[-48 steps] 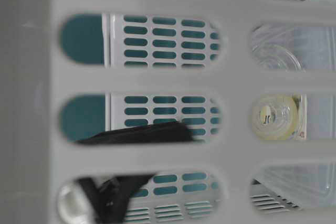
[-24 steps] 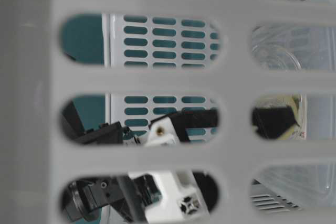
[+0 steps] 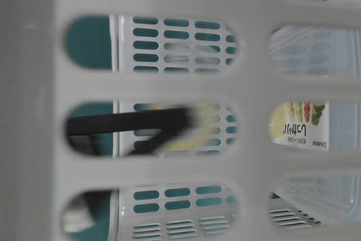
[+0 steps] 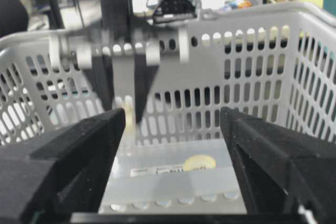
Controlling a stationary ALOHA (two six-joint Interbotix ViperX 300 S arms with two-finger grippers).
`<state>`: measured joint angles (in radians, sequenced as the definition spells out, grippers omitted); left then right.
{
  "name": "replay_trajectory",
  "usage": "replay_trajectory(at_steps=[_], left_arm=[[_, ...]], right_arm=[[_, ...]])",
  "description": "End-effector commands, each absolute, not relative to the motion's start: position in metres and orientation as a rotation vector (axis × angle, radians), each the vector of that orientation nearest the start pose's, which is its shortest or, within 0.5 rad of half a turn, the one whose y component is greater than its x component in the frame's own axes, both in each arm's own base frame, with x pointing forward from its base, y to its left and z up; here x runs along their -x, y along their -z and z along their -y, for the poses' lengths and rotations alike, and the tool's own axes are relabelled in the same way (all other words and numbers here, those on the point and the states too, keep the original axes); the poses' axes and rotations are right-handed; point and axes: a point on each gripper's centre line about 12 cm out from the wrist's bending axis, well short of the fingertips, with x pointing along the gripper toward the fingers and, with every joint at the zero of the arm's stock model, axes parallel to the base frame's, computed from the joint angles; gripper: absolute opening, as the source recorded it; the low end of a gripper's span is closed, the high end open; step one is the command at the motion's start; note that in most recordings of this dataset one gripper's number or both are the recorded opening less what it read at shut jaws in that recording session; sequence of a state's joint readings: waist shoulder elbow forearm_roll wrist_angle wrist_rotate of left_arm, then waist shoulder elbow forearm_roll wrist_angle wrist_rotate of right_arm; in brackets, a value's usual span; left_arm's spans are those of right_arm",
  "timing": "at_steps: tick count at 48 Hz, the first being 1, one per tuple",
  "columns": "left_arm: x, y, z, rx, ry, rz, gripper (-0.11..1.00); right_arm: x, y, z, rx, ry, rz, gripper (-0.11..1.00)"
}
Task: Pick up the tape dispenser from the shopping basket with the left arm.
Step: 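Close the left gripper on the tape dispenser and lift it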
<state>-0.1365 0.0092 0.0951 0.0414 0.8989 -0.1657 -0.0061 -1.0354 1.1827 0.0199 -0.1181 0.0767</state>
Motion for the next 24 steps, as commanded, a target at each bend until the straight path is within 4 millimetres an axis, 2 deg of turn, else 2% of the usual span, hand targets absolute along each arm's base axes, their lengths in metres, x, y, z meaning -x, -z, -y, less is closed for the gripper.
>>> replay_trajectory(at_steps=[1,5,10,24], left_arm=[[-0.412,-0.352,0.049,0.051,0.019,-0.942,0.28],[-0.408,-0.372,0.048,0.053,0.017,-0.937,0.28],[-0.407,-0.384,0.047,0.056,0.013,-0.930,0.28],[-0.409,-0.381,0.048,0.055,0.014,-0.939,0.28]], right_arm=[[-0.188,-0.285,0.002,-0.103,0.012,-0.033,0.70],[-0.187,-0.286,0.002,-0.103,0.012,-0.030,0.70],[-0.187,-0.286,0.002,-0.101,0.012,-0.029,0.70],[-0.186,-0.287,0.002,-0.103,0.012,-0.024,0.70]])
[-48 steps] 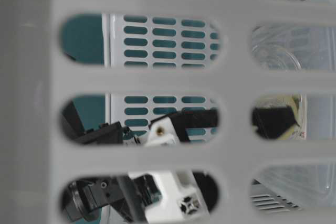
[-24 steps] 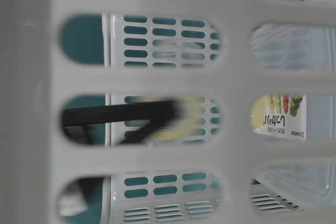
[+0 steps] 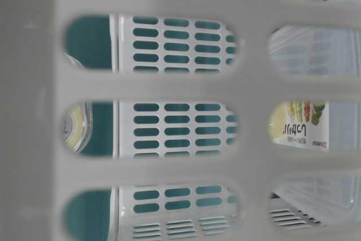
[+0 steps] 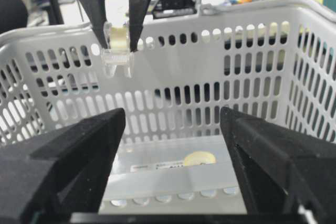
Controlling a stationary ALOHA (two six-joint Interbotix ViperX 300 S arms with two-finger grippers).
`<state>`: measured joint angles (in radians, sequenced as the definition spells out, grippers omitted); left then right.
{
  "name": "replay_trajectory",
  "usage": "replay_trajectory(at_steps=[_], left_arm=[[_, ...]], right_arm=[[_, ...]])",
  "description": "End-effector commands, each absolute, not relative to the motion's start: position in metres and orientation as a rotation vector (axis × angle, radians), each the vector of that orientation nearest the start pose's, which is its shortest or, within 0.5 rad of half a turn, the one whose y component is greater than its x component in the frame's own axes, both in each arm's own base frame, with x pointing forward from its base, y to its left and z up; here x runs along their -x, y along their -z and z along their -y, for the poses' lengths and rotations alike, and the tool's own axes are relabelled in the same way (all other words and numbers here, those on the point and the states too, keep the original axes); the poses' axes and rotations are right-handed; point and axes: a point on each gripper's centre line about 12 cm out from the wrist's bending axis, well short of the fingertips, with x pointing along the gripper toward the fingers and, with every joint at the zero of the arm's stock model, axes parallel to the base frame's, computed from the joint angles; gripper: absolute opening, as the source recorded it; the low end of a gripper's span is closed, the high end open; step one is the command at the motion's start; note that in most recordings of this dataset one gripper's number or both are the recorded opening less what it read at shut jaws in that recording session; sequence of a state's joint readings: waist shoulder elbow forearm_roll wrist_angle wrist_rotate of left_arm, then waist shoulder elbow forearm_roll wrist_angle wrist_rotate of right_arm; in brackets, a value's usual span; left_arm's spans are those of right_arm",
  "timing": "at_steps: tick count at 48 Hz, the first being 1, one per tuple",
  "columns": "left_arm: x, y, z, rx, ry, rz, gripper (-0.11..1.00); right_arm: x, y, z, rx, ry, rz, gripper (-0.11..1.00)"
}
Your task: Pick up the tape dispenser from the shopping basket with the left arm.
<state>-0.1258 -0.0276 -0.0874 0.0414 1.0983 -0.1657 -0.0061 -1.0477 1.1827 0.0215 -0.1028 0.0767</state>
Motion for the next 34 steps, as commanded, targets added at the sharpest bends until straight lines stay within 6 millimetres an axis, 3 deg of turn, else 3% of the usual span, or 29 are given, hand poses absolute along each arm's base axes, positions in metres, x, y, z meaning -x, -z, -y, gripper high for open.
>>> replay_trajectory(at_steps=[1,34], left_arm=[[-0.4089,-0.3817,0.0475,0.054,0.013,-0.935,0.28],[-0.4093,-0.3780,0.0470,0.055,0.012,-0.946,0.28]], right_arm=[[-0.1861,-0.2873,0.0017,-0.101,0.011,-0.024,0.70],[-0.1861,-0.2873,0.0017,-0.101,0.011,-0.024,0.70]])
